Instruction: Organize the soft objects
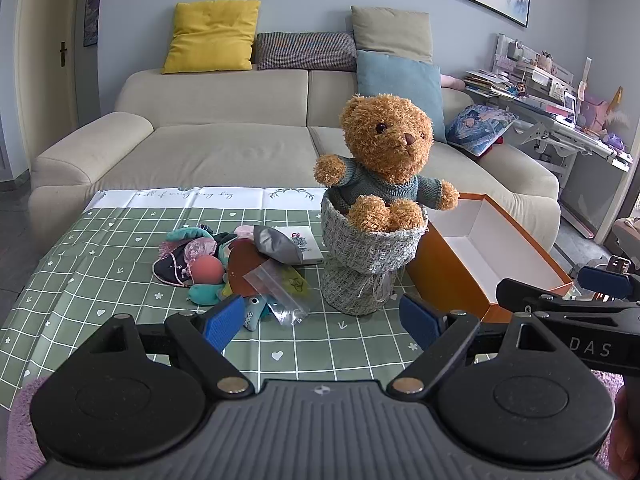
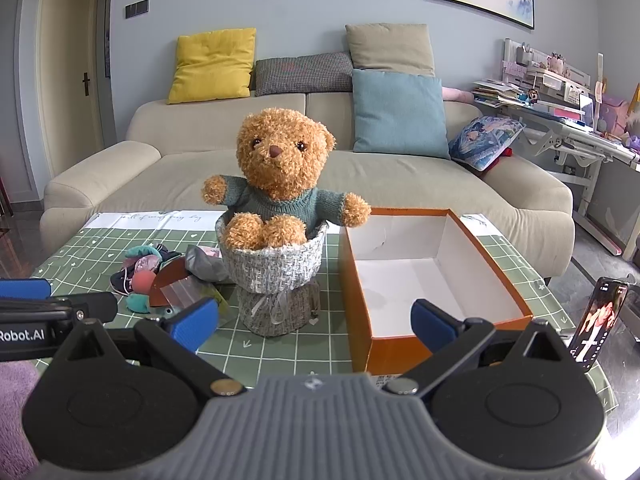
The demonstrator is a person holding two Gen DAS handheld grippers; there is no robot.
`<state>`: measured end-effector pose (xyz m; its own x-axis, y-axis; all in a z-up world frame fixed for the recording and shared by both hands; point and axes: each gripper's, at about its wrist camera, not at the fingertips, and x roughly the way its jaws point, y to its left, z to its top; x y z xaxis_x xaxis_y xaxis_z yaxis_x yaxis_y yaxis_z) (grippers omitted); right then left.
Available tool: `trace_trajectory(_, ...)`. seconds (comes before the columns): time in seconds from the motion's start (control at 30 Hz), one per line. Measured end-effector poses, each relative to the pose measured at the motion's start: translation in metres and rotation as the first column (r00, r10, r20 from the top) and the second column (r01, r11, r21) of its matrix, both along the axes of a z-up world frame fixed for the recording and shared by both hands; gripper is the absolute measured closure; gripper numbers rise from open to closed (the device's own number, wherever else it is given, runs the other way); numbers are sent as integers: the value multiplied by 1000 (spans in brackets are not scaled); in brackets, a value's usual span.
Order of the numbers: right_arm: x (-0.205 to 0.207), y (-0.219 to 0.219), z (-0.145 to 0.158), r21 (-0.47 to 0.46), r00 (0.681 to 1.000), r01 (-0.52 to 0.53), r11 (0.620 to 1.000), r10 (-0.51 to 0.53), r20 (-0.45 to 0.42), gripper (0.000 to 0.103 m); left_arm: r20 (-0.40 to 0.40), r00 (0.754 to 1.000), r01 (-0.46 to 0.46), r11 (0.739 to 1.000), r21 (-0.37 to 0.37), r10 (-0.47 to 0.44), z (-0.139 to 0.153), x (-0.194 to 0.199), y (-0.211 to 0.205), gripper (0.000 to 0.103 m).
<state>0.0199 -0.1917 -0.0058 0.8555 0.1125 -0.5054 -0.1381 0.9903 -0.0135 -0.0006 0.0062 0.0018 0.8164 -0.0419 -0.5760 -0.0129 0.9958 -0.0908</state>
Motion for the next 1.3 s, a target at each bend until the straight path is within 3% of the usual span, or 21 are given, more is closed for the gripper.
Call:
trace_trajectory(1.13,2,0,-2,1,1000,2,1000,-2,-8,2,2,1000,9,1000,4,-9,-2,1,1,1)
trace_trajectory(1.3,2,5,-6,9,999,-41,999,41,6,2,-23,998,50,998,-29,-50,-5,9,9,18)
